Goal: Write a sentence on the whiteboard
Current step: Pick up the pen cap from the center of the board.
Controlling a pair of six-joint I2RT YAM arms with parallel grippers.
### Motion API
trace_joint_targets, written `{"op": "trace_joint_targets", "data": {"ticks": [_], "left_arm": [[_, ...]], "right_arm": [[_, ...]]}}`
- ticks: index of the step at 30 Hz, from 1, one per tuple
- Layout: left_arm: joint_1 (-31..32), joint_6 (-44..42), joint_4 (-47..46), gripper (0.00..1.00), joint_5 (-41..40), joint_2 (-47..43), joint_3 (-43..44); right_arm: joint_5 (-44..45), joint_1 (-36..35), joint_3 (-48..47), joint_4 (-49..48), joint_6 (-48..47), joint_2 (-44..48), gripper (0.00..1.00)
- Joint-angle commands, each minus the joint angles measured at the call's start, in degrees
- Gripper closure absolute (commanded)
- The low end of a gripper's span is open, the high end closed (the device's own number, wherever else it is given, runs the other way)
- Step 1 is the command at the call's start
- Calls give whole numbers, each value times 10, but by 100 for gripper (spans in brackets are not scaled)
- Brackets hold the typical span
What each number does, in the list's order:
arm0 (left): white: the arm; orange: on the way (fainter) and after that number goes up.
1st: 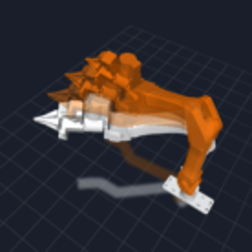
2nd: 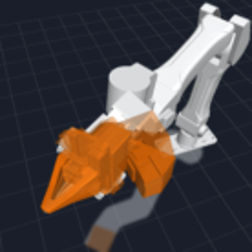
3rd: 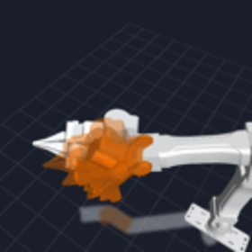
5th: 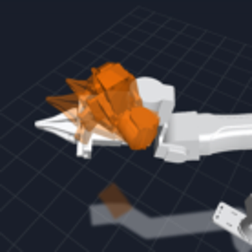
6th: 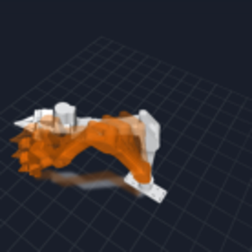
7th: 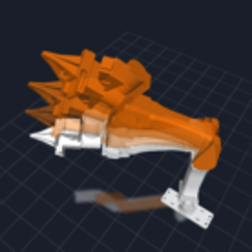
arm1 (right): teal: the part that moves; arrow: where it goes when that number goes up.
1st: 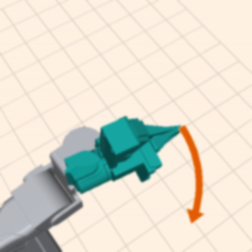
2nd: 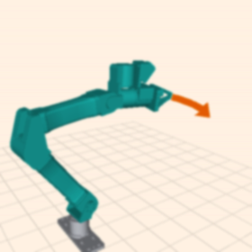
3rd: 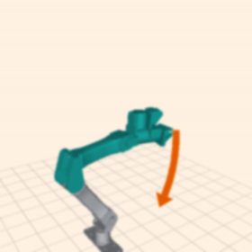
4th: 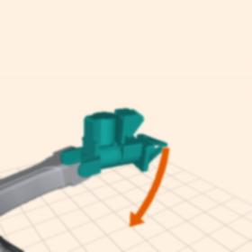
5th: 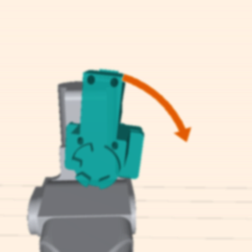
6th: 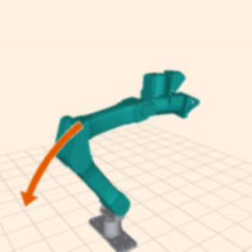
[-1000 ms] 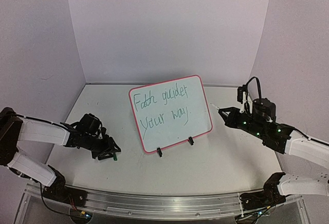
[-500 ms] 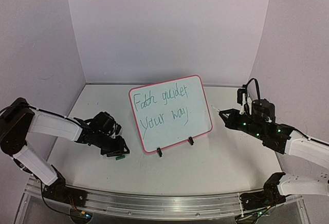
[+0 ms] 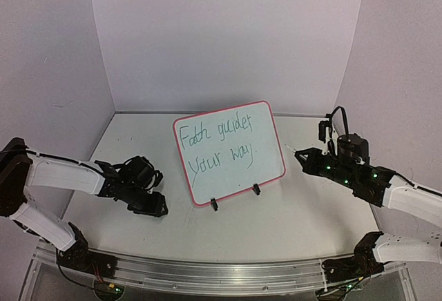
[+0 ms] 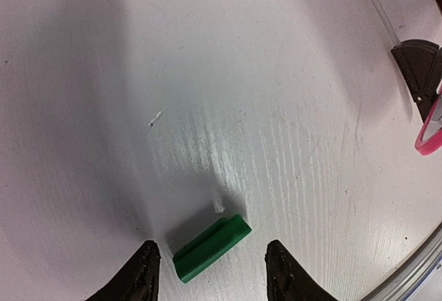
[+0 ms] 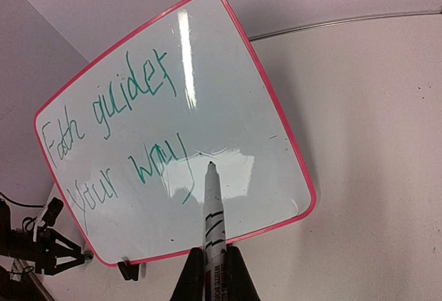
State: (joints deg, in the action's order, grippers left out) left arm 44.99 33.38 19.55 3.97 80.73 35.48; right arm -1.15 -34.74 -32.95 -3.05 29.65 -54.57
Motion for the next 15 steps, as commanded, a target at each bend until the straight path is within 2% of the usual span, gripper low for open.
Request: {"op": "trace_joint_targets", "data": {"ticks": [1, 9, 15], "left_arm": [[6, -43, -9, 49, 8, 4, 1], [50, -51, 0, 51, 22, 25, 8], [76, -28, 37, 54, -31, 28, 10]], "right_arm": [[1, 2, -3, -2, 5, 5, 100], [2, 1, 2, 4, 8, 16, 100], [3, 1, 1, 7, 8, 16, 100]]}}
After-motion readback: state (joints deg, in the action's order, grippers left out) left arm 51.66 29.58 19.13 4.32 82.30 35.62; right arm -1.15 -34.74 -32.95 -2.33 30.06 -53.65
